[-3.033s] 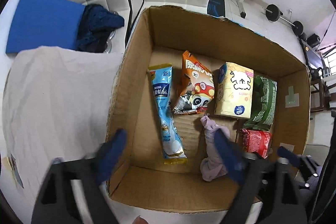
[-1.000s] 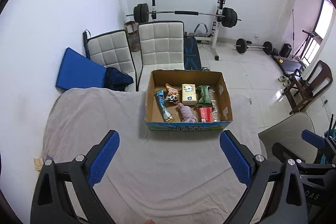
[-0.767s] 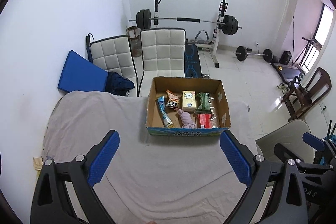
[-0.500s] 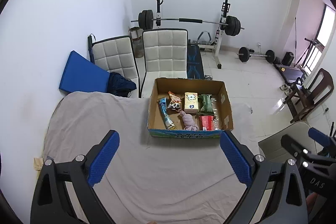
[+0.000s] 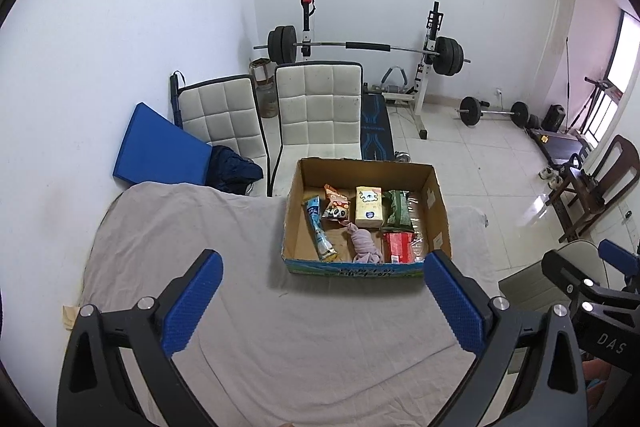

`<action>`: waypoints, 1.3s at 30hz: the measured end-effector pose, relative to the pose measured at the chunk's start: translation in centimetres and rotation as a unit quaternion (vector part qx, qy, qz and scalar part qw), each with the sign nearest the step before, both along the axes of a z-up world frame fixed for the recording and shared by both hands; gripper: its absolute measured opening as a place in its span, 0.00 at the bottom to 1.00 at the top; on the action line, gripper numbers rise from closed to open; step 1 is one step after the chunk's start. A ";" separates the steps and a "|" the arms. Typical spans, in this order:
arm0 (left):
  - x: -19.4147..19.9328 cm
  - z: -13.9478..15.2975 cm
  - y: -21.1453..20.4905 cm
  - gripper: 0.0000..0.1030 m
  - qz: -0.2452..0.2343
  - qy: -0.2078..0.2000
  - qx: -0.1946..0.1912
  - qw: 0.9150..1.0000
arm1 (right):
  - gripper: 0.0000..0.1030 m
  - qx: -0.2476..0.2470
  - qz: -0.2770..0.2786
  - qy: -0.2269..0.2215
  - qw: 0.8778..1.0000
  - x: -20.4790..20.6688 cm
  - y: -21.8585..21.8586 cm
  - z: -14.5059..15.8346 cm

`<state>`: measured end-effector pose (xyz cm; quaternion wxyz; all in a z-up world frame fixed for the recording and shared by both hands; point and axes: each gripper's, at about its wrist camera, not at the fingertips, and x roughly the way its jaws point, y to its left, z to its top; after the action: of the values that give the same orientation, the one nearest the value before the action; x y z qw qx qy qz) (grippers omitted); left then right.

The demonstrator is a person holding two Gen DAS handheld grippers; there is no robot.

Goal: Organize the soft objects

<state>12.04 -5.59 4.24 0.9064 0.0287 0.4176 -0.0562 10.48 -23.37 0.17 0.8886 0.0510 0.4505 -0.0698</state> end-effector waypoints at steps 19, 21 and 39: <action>-0.1 -0.8 -0.6 1.00 0.007 0.006 -0.010 1.000 | 1.00 -0.015 -0.004 -0.011 1.000 0.3 0.0 0.5; -0.3 -0.7 -0.4 1.00 0.009 0.006 -0.013 1.000 | 1.00 -0.017 -0.004 -0.013 1.000 0.1 0.0 0.6; -0.7 -0.8 -0.3 1.00 0.016 0.008 -0.009 1.000 | 1.00 -0.021 -0.004 -0.015 1.000 -0.9 0.2 0.9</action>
<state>11.35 -5.92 3.44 0.9040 0.0135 0.4247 -0.0459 9.61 -23.19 1.09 0.8958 0.0352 0.4355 -0.0818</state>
